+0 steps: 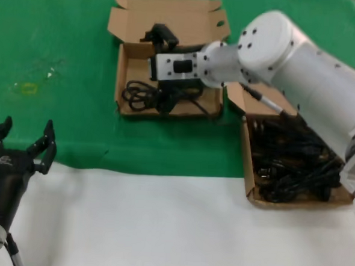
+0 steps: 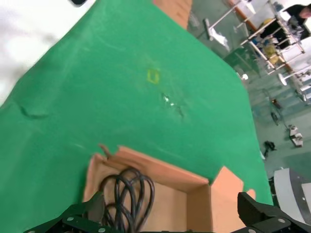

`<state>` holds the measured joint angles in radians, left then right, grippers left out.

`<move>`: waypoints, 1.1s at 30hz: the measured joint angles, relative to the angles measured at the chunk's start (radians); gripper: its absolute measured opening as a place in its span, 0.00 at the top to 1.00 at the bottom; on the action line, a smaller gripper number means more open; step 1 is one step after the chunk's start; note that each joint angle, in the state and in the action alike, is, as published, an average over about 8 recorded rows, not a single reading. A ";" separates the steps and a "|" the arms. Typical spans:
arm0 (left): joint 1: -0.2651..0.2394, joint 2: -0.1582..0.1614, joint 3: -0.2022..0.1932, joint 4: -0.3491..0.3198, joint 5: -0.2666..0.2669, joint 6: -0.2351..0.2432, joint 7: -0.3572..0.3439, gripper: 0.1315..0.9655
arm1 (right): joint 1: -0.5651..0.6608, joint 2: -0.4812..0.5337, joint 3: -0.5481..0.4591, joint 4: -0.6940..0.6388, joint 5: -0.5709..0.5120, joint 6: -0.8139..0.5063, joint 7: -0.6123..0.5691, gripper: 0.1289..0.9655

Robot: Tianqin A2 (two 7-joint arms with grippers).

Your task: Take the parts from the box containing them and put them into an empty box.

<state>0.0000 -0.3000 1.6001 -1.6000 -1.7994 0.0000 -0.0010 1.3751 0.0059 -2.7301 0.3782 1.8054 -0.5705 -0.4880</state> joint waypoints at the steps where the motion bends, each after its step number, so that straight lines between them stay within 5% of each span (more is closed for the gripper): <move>1: 0.000 0.000 0.000 0.000 0.000 0.000 0.000 0.67 | -0.011 0.002 0.008 0.009 0.000 0.004 0.004 0.01; 19: 0.000 0.000 0.000 0.000 0.000 0.000 0.000 0.18 | -0.320 0.068 0.263 0.285 -0.001 0.133 0.114 0.00; 33: 0.000 0.000 0.000 0.000 0.000 0.000 0.000 0.04 | -0.582 0.124 0.478 0.517 -0.002 0.241 0.206 0.00</move>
<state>0.0000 -0.3000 1.6000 -1.6000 -1.7996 0.0000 -0.0006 0.7935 0.1303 -2.2521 0.8951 1.8031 -0.3290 -0.2816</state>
